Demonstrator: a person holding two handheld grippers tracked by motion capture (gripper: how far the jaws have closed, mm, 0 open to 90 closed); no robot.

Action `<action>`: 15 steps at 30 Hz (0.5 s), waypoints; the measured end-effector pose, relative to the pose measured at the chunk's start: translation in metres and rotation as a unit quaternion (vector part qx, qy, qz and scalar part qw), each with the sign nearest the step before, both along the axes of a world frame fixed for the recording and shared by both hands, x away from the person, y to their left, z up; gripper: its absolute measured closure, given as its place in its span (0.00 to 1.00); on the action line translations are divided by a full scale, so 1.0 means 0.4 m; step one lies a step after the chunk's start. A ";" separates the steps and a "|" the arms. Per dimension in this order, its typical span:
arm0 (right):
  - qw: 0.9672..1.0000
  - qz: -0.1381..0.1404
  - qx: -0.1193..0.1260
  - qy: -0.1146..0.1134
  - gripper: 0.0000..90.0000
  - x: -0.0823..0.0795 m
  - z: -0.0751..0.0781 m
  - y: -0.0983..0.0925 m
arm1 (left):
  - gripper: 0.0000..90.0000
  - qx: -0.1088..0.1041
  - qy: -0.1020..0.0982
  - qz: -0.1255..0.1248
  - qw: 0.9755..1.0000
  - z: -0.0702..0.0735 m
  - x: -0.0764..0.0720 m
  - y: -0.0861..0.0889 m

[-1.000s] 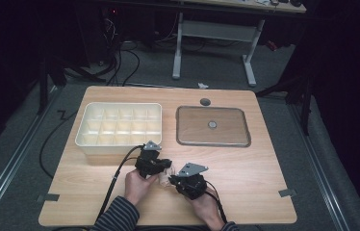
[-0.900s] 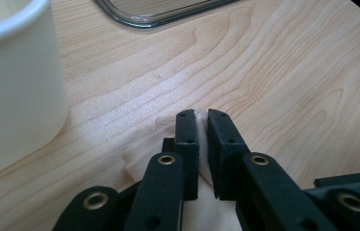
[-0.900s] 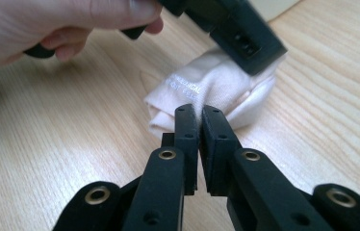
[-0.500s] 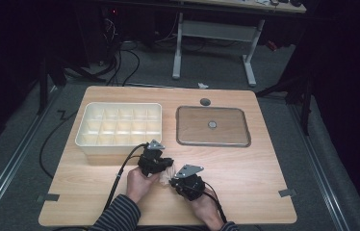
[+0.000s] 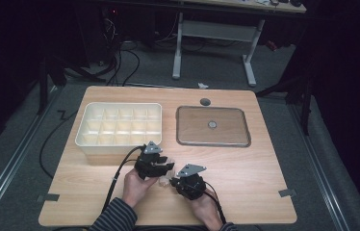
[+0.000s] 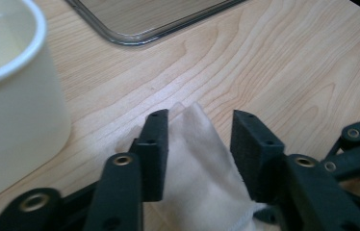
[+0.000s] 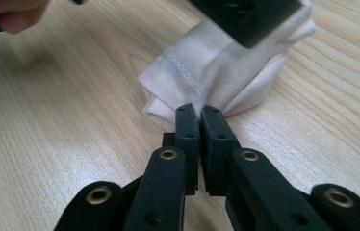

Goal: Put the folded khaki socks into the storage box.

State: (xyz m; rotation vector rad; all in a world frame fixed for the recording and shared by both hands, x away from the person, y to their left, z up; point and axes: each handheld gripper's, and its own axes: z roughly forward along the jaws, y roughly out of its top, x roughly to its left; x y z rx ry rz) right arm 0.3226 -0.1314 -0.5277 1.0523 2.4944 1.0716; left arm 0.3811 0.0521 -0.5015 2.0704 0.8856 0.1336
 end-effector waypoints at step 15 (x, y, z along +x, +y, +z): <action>1.000 -0.003 0.002 -0.004 0.96 0.004 -0.002 0.002 | 0.46 0.017 0.018 0.063 0.998 -0.034 -0.073 0.049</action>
